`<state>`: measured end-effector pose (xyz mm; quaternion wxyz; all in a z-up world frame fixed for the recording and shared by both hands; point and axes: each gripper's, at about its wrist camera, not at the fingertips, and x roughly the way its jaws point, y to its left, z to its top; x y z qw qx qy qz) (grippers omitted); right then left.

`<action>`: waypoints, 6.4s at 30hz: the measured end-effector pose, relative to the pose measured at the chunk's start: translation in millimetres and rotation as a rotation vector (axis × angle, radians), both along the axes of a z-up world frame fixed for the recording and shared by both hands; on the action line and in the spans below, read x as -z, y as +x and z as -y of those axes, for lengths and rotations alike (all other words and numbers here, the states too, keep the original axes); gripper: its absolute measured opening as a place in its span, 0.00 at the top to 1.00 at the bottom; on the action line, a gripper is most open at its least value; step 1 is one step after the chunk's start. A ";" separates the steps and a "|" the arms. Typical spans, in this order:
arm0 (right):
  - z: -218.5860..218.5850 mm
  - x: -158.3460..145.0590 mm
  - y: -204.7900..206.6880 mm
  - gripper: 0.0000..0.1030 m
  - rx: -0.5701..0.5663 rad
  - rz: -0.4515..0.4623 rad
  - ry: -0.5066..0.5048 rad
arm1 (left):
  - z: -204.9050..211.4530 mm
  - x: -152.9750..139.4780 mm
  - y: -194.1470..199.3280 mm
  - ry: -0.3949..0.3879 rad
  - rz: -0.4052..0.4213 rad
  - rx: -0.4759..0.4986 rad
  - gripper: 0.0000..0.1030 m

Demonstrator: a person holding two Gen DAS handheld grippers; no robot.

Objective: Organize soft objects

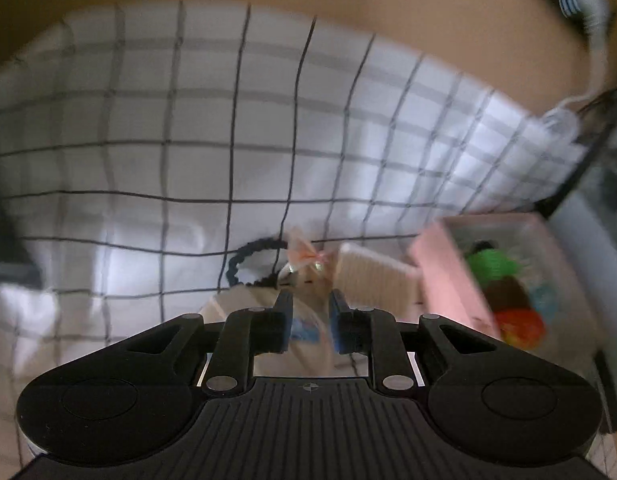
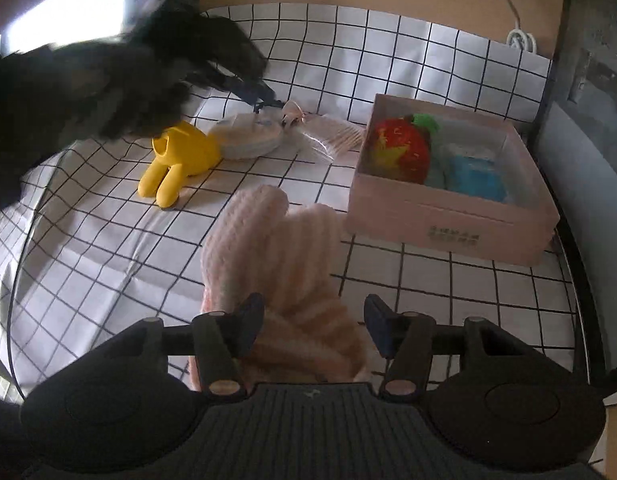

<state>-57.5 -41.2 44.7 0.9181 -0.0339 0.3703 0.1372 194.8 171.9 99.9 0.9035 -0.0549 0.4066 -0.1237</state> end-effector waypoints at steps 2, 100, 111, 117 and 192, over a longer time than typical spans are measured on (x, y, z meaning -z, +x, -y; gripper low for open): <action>8.0 0.5 -3.4 0.46 0.017 0.009 -0.004 | 5.0 14.3 32.2 0.029 -0.067 0.000 0.78; -158.0 10.0 311.8 0.31 -0.159 -0.103 0.014 | -89.2 42.2 -258.1 -0.253 -0.256 -0.312 0.86; -148.6 -16.9 272.3 0.94 -0.257 -0.083 0.029 | -116.0 49.0 -259.1 -0.276 -0.262 -0.391 0.86; -81.3 -77.2 181.6 0.94 -0.291 0.017 0.135 | -86.1 51.9 -235.5 -0.286 -0.262 -0.279 0.86; 70.2 58.3 -24.5 0.18 -0.015 0.059 0.011 | 177.1 59.5 -115.3 -0.032 -0.354 0.048 0.84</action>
